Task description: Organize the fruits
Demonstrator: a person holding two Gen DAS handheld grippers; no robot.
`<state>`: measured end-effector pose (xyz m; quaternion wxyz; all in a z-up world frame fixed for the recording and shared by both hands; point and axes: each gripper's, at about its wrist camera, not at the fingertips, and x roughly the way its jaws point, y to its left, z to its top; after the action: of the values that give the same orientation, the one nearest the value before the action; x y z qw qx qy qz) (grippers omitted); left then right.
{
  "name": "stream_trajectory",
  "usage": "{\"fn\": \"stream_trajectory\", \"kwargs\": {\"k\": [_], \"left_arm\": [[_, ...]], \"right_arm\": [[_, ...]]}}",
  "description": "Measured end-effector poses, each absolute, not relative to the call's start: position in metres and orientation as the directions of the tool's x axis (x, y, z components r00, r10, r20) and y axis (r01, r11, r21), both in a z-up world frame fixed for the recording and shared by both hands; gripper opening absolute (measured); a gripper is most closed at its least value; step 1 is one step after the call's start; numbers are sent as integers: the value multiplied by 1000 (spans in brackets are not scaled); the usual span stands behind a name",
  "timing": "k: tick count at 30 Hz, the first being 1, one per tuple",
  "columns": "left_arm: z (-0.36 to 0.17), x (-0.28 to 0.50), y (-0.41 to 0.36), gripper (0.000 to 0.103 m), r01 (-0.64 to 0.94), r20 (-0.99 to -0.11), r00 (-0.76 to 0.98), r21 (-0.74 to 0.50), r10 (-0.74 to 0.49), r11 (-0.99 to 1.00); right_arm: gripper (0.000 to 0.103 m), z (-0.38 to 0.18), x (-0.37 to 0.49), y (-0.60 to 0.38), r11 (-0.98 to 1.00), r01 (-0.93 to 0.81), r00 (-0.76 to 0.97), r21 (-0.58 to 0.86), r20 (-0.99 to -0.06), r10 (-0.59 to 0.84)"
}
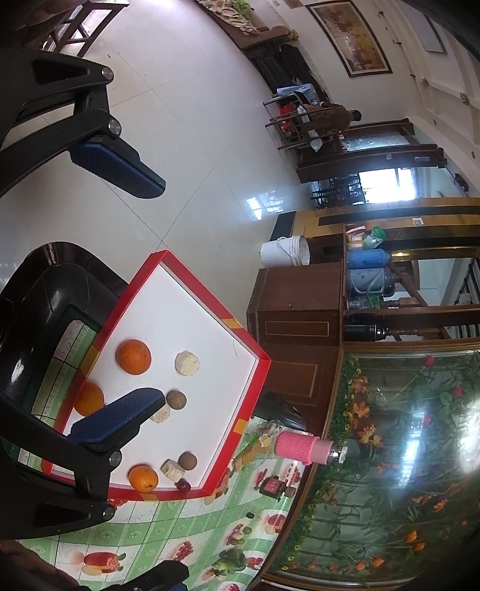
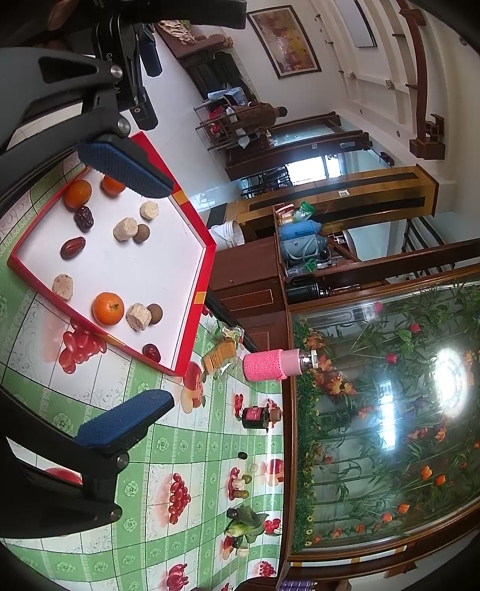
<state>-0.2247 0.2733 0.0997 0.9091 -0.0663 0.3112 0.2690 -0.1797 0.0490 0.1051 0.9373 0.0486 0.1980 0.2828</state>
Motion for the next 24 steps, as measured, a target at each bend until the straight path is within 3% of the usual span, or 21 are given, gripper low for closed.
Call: {"fn": "stream_trajectory", "kwargs": {"k": [24], "left_arm": [[97, -224, 273, 103, -526, -612, 652, 61, 448, 848]], "right_arm": [[103, 100, -181, 50, 836, -508, 757, 208, -355, 549]]}}
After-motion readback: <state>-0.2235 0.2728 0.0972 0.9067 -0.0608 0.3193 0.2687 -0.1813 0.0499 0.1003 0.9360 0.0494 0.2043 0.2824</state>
